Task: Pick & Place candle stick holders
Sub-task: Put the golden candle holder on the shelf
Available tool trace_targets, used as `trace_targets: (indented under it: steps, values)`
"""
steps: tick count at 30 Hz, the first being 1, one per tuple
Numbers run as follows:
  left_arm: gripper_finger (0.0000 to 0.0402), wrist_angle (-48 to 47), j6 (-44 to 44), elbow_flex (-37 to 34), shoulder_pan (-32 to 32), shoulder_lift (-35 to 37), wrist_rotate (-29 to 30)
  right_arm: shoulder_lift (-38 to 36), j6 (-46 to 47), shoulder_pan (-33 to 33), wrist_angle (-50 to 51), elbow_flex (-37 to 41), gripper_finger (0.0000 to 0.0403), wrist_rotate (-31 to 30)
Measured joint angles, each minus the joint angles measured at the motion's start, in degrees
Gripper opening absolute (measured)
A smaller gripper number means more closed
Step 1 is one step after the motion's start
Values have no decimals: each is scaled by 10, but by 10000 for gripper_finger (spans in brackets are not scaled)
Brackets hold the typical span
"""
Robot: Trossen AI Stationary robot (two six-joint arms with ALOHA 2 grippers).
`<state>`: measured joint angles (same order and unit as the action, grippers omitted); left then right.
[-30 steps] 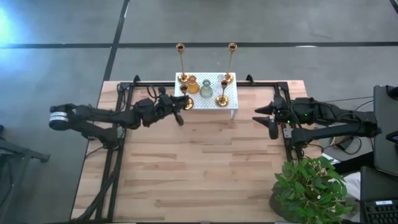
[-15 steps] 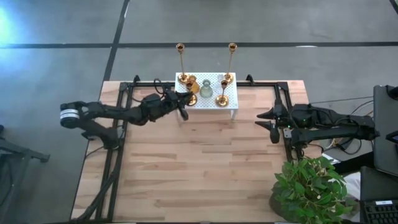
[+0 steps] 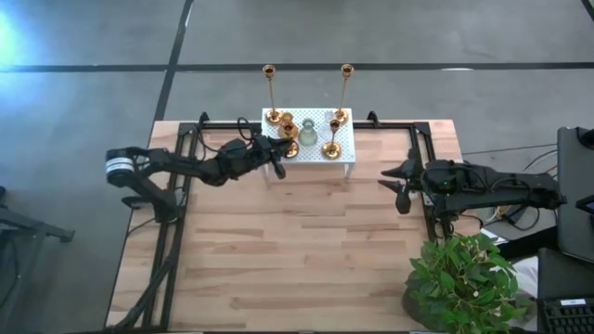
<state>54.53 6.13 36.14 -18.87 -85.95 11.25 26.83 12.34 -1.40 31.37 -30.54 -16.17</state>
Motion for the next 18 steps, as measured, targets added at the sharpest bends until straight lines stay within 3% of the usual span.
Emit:
trace_targets:
  steps: [6, 11, 18]
  values:
    - [21, 13, 0, 0, -4, -10, 1, -1, -84, 0, -100, 37, 128, -7]
    - [21, 14, 0, 0, -8, -9, 1, -8, -110, 0, -105, 65, 137, -48]
    - [21, 14, -1, 0, -9, -9, 1, -114, -100, 0, -107, 101, 144, -54]
